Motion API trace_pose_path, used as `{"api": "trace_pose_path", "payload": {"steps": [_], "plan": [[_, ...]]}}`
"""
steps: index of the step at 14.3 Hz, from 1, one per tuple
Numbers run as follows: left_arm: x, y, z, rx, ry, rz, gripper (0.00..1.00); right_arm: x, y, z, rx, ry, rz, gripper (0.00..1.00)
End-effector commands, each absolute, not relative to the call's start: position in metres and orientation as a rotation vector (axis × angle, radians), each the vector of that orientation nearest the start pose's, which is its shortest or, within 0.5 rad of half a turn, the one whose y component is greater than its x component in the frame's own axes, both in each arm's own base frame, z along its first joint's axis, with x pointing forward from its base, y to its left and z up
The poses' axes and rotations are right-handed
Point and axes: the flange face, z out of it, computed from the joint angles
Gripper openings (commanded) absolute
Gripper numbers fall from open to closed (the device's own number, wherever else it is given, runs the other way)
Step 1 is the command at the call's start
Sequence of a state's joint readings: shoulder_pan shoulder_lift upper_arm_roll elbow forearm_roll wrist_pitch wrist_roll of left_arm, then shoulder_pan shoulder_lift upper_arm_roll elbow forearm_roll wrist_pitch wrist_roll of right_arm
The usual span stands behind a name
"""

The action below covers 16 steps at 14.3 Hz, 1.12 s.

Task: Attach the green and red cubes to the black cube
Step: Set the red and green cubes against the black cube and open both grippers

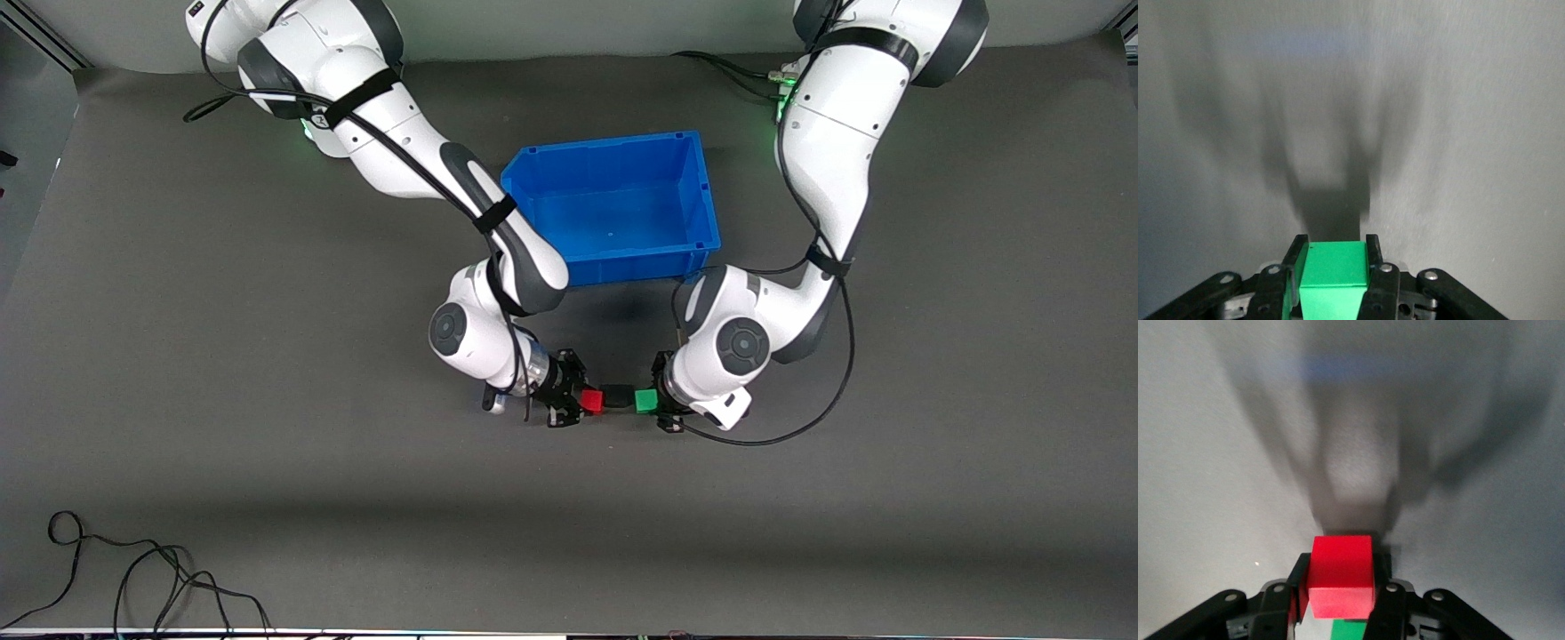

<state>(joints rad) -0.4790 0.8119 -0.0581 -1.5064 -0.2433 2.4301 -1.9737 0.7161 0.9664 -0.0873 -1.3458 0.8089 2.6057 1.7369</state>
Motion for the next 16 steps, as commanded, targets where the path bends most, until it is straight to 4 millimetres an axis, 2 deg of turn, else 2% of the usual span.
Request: {"api": "trace_pose_path", "payload": {"steps": [1, 3, 5, 6, 7, 8, 9, 10, 12, 13, 15, 16], "plan": [[0.622, -0.369, 0.176, 2.029, 2.169, -0.205, 0.00, 0.613, 0.455, 0.166, -1.724, 2.025, 0.409, 0.28], [0.620, -0.370, 0.167, 2.050, 2.167, -0.204, 0.00, 0.610, 0.458, 0.166, -1.732, 2.021, 0.409, 0.28], [0.620, -0.371, 0.169, 2.049, 2.163, -0.204, 0.00, 0.609, 0.460, 0.167, -1.734, 2.017, 0.410, 0.31], [0.620, -0.372, 0.171, 2.049, 2.159, -0.203, 0.05, 0.610, 0.459, 0.168, -1.732, 2.017, 0.409, 0.46], [0.620, -0.372, 0.172, 2.051, 2.155, -0.202, 0.18, 0.610, 0.460, 0.171, -1.728, 2.013, 0.410, 0.76], [0.621, -0.372, 0.173, 2.050, 2.153, -0.201, 0.36, 0.612, 0.462, 0.179, -1.740, 1.994, 0.398, 0.99], [0.623, -0.372, 0.176, 2.045, 2.151, -0.198, 0.63, 0.616, 0.459, 0.189, -1.748, 1.977, 0.380, 1.00], [0.624, -0.372, 0.179, 2.042, 2.150, -0.198, 0.99, 0.619, 0.458, 0.207, -1.768, 1.953, 0.366, 1.00], [0.630, -0.366, 0.192, 2.046, 2.144, -0.179, 1.00, 0.628, 0.444, 0.237, -1.882, 1.927, 0.349, 1.00], [0.635, -0.361, 0.206, 2.055, 2.126, -0.157, 1.00, 0.636, 0.431, 0.258, -1.947, 1.926, 0.331, 1.00], [0.644, -0.349, 0.242, 2.060, 2.109, -0.135, 1.00, 0.645, 0.406, 0.303, -2.037, 1.918, 0.300, 1.00], [0.652, -0.333, 0.267, 2.076, 2.090, -0.121, 1.00, 0.647, 0.393, 0.326, -2.108, 1.899, 0.270, 1.00]]}}
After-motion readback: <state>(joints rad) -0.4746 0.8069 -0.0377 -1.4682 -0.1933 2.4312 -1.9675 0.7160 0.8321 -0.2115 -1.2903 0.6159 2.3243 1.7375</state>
